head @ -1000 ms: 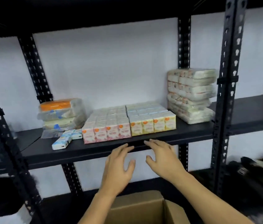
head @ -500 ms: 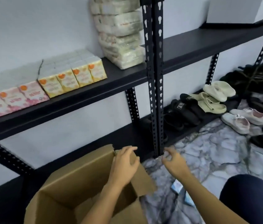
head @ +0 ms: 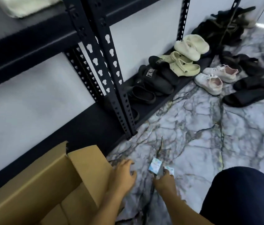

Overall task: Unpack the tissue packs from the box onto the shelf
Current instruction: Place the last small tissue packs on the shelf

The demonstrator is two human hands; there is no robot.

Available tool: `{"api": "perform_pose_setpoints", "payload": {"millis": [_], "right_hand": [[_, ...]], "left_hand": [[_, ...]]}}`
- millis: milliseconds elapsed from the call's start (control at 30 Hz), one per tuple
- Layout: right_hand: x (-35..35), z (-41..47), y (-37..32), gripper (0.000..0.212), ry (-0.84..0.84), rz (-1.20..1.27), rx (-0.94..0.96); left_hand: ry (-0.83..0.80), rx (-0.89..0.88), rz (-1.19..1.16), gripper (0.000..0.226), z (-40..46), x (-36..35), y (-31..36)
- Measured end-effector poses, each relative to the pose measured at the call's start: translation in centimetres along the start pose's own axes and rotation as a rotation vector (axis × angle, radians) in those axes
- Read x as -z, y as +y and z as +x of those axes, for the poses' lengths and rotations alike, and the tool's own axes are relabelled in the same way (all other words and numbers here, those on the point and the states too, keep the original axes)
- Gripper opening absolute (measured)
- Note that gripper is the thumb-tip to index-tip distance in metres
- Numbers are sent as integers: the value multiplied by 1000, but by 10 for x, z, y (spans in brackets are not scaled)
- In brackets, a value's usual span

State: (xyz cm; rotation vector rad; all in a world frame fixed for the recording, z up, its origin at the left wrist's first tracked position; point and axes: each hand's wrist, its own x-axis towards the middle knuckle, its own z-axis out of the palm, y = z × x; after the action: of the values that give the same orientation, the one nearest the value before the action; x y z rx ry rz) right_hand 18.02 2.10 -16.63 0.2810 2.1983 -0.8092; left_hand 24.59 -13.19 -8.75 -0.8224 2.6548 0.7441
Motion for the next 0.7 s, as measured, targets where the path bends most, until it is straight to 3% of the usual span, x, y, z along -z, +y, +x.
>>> {"api": "perform_pose_setpoints", "payload": {"millis": [200, 400, 700], "right_hand": [[-32, 55, 22, 73, 151, 191, -230], [-48, 91, 24, 69, 393, 197, -325], [-51, 122, 31, 68, 385, 121, -393]], "left_hand": [[-133, -24, 55, 45, 56, -55, 0], [-247, -39, 82, 54, 102, -113, -1], [-378, -391, 390, 86, 158, -149, 4]]}}
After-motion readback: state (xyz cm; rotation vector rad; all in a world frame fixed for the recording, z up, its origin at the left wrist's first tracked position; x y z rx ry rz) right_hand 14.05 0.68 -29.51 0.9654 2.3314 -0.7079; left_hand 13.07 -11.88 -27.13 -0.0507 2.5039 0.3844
